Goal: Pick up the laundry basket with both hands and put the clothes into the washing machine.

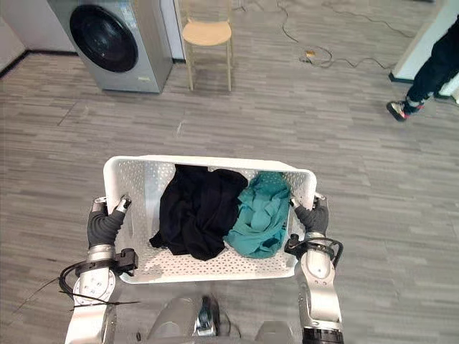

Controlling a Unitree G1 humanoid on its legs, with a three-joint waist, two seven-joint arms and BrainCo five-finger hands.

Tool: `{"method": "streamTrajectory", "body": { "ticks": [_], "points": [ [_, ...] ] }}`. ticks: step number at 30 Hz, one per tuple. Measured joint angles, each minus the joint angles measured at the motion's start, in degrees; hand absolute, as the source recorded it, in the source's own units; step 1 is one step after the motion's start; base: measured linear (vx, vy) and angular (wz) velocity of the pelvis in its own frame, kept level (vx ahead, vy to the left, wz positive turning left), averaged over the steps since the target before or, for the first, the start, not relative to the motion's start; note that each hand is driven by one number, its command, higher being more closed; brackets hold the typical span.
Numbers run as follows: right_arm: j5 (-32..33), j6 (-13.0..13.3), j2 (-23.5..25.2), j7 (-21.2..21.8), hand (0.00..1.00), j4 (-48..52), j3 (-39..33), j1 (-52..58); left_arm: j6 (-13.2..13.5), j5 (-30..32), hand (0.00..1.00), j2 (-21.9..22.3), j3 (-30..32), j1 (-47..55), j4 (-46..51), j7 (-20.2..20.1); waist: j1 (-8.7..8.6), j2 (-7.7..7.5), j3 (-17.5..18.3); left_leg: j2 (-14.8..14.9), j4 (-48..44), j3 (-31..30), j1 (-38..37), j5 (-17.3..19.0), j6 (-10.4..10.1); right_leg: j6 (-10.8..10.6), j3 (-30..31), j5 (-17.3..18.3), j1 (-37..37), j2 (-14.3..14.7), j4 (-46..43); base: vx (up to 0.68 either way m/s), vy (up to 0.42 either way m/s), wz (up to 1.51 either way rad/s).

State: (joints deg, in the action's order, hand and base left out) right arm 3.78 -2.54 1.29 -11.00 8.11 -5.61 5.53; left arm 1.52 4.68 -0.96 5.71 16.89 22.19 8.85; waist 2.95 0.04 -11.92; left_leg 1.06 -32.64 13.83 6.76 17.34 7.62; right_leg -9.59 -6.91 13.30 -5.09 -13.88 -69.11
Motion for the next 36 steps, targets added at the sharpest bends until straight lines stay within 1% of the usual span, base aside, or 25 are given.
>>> {"method": "streamTrajectory", "body": {
  "ticks": [1,2,3,5,6,7,8,9,10,11,12,13,15,16,17,18,19,20,21,23,25,26,27,31,36],
  "points": [
    [-0.03,0.12,0.45,0.04,1.0,0.09,0.73,0.2,0.0,0.03,1.0,-0.05,0.36,1.43,1.71,0.09,-0.56,0.15,0.02,-0.14,3.32,0.02,-4.13,-0.01,-0.01,0.84,-1.51,0.4,-1.81,0.14,0.09,0.68,0.118,-0.2],
    [0.05,1.42,0.83,0.0,1.0,0.78,1.08,0.97,0.26,0.03,1.0,-0.58,0.57,2.32,3.59,0.17,-0.8,0.62,0.64,-0.07,8.17,-0.07,-8.92,0.02,-1.22,3.4,-4.14,1.97,-5.64,0.98,5.31,0.63,0.073,-0.17],
    [0.09,1.69,0.84,-0.02,1.0,1.59,1.02,1.28,0.41,0.02,1.0,-0.73,0.59,2.32,4.08,0.24,-0.89,0.65,0.99,-0.16,9.62,-0.25,-10.22,0.18,-2.22,4.3,-5.03,2.58,-7.42,1.26,8.7,0.5,0.043,-0.06],
    [0.17,2.67,0.92,-0.08,1.0,2.83,0.91,1.22,1.71,-0.06,1.0,-1.12,0.67,2.18,4.69,0.85,-2.36,0.71,1.41,-0.16,12.58,-1.12,-12.91,1.49,-4.9,5.93,-8.07,2.88,-11.25,2.96,22.71,0.41,0.008,0.12],
    [0.18,3.01,0.94,-0.13,1.0,2.88,0.9,1.36,1.75,-0.05,1.0,-1.14,0.44,2.0,4.69,1.08,-2.45,-0.03,1.84,-0.25,12.47,-1.08,-14.15,2.81,-7.08,8.78,-9.24,0.18,-12.24,5.39,34.77,0.52,-0.025,0.03],
    [0.17,3.06,0.96,-0.18,1.0,2.9,1.03,1.62,1.67,-0.03,1.0,-1.16,0.46,2.11,4.66,1.16,-2.26,-0.35,2.03,-0.32,11.99,-0.98,-14.83,3.5,-8.03,10.23,-9.41,-3.24,-12.14,6.93,40.54,0.63,-0.064,0.02],
    [0.19,3.4,0.88,-0.45,1.0,2.88,1.41,2.74,1.64,0.03,1.0,-1.07,0.07,2.13,3.71,1.22,-2.47,0.37,2.29,0.14,9.32,-1.72,-15.58,5.44,-9.18,12.47,-8.54,-11.02,-11.35,9.65,45.01,0.65,-0.031,0.02],
    [0.16,3.41,-0.32,-0.82,1.0,2.87,1.12,3.7,1.36,0.03,1.0,0.24,-1.02,2.2,2.26,1.29,-2.71,2.89,3.22,2.09,6.54,-2.53,-15.38,5.55,-9.44,12.53,-9.82,-10.9,-10.03,11.4,45.52,0.67,-0.011,-0.14],
    [0.12,3.34,-1.06,-1.3,1.0,3.45,1.43,3.73,1.26,0.05,1.0,0.76,-1.1,2.27,2.16,1.31,-2.21,3.9,3.42,3.55,0.61,-2.53,-14.15,3.94,-9.4,12.71,-9.89,-9.12,-8.32,12.27,46.63,0.46,0.026,-0.31],
    [0.12,3.29,-1.29,-1.41,1.0,4.23,1.6,3.73,1.28,0.01,1.0,1.05,-0.99,2.24,2.18,1.43,-2.2,4.3,3.32,4.29,-4.07,-2.43,-12.55,2.36,-8.99,12.75,-9.23,-8.45,-7.46,12.83,46.87,0.54,0.036,-0.56],
    [0.07,3.25,-1.76,-1.63,1.0,5.47,2.03,3.76,1.3,-0.01,1.0,2.3,-0.46,2.25,2.23,1.45,-2.17,4.55,3.18,5.71,-15.53,-2.52,-7.92,-5.44,-8.33,13.08,-7.73,-7.97,-4.96,13.64,48.05,0.49,0.07,-0.57],
    [-0.03,3.23,-1.86,-2.05,1.0,6.88,2.06,3.95,1.72,-0.01,1.0,2.46,-0.53,2.37,2.48,1.46,-1.65,4.42,3.12,7.94,-24.6,-3.02,-3.65,-5.14,-7.36,12.85,-6.25,-7.79,-1.23,14.01,50.98,0.57,0.09,-0.55],
    [-0.04,3.34,-1.8,-3.01,1.0,9.83,1.99,3.96,3.36,-0.24,1.0,2.32,-0.71,2.37,3.09,1.56,-1.64,3.92,2.96,9.83,-30.96,-4.09,2.57,-3.85,-5.52,12.81,-4.82,-7.81,3.34,13.57,54.79,0.43,0.123,-0.43],
    [-0.04,3.61,-1.59,-3.16,1.0,11.5,1.96,3.91,4.14,-0.86,1.0,2.2,-0.64,2.3,3.87,1.91,-1.48,3.44,2.73,10.96,-29.81,-5.12,6.04,-2.67,-6.18,12.66,-4.53,-7.91,5.77,12.57,56.47,0.41,0.156,-0.39],
    [-0.04,4.02,-1.56,-3.21,1.0,11.73,1.93,3.89,4.3,-1.15,1.0,2.03,-0.67,2.29,4.31,2.09,-1.28,3.05,2.73,11.32,-27.05,-5.42,7.22,-2.24,-6.51,12.56,-4.5,-7.96,6.57,11.79,56.87,0.38,0.205,-0.38],
    [-0.03,4.65,-1.56,-3.23,1.0,11.79,1.58,3.85,4.75,-1.35,1.0,1.85,-1.03,2.26,4.42,2.29,-0.81,2.45,2.88,11.69,-16.53,-5.6,8.02,-1.82,-7.37,11.37,-4.7,-8.03,7.79,10.18,57.4,0.33,0.241,-0.36],
    [-0.02,4.99,-1.73,-3.13,1.0,11.96,0.92,4.08,5.09,-1.72,1.0,1.92,-1.8,2.47,4.47,2.31,-0.67,2.92,3.51,11.6,1.35,-5.88,6.09,-6.09,-9.53,8.35,-5.1,-7.27,8.54,9.22,57.36,0.31,0.271,-0.27],
    [-0.01,5.24,-2.02,-3.17,1.0,12.21,0.66,4.19,5.2,-1.78,1.0,2.05,-2.29,2.69,4.64,2.44,-0.75,3.96,4.04,11.89,8.4,-6.53,5.91,-11.24,-10.81,6.42,-5.14,-6.37,9.04,9.7,57.45,0.3,0.313,-0.05],
    [-0.02,5.33,-0.51,-3.08,1.0,10.98,-0.15,4.83,4.69,-1.85,1.0,0.98,-2.53,2.4,3.91,2.54,-1.27,1.25,4.84,8.85,8.92,-5.87,5.12,-10.77,-10.32,4.24,-4.14,-5.7,9.42,6.38,58.25,0.25,0.249,0.19],
    [-0.07,5.34,0.32,-2.74,1.0,10.99,-0.76,5.65,4.2,-1.81,1.0,0.03,-2.91,2.38,3.94,2.58,-2.24,-0.41,5.55,5.58,11.59,-6.05,5.08,-11.3,-9.47,3.89,-4.27,-7.6,9.85,3.91,60.59,0.31,0.31,0.4],
    [-0.83,5.34,1.18,-2.47,1.0,10.99,-1.39,5.64,4.05,-1.81,1.0,0.01,-3.12,2.39,3.94,2.58,-2.12,-0.65,5.55,3.92,12.93,-6.07,4.89,-11.38,-9.33,2.72,-4.46,-10.27,10.24,2.75,62.18,0.22,0.24,0.28],
    [-1.63,5.34,1.94,-2.42,1.0,10.99,-1.42,5.7,3.93,-1.8,1.0,-0.01,-2.95,2.49,3.94,2.58,-2.11,-0.79,5.56,3.21,14.22,-6.03,3.73,-11.55,-9.06,2.64,-4.37,-11.29,11.15,2.24,62.82,0.11,0.117,0.13],
    [-2.14,5.51,2.8,-0.27,1.0,7.91,-2.49,6.25,2.67,-1.74,1.0,0.85,-3.4,4.5,4.06,2.25,-5.12,-1.53,5.84,1.63,38.5,-5.17,-5.21,-25.91,-9.72,1.79,-5.83,-8.91,9.85,3.03,66.16,0.08,0.081,0.07],
    [-2.14,5.54,2.8,-0.27,1.0,7.84,-2.49,6.26,2.67,-1.74,1.0,0.86,-3.41,4.5,4.06,2.25,-5.12,-1.51,5.82,1.65,38.51,-5.11,-5.21,-25.9,-9.72,1.8,-5.79,-8.91,9.81,3.03,66.16,0.0,0.0,0.0],
    [-2.13,6.54,2.76,-1.5,1.0,3.28,-1.93,5.61,2.56,-1.17,1.0,0.89,-3.44,4.44,2.76,2.34,-5.16,-1.24,5.77,1.95,38.49,-3.97,-4.2,-25.88,-9.8,1.78,-5.59,-8.91,8.76,3.15,66.01,0.0,0.0,0.0]
  ]
}}
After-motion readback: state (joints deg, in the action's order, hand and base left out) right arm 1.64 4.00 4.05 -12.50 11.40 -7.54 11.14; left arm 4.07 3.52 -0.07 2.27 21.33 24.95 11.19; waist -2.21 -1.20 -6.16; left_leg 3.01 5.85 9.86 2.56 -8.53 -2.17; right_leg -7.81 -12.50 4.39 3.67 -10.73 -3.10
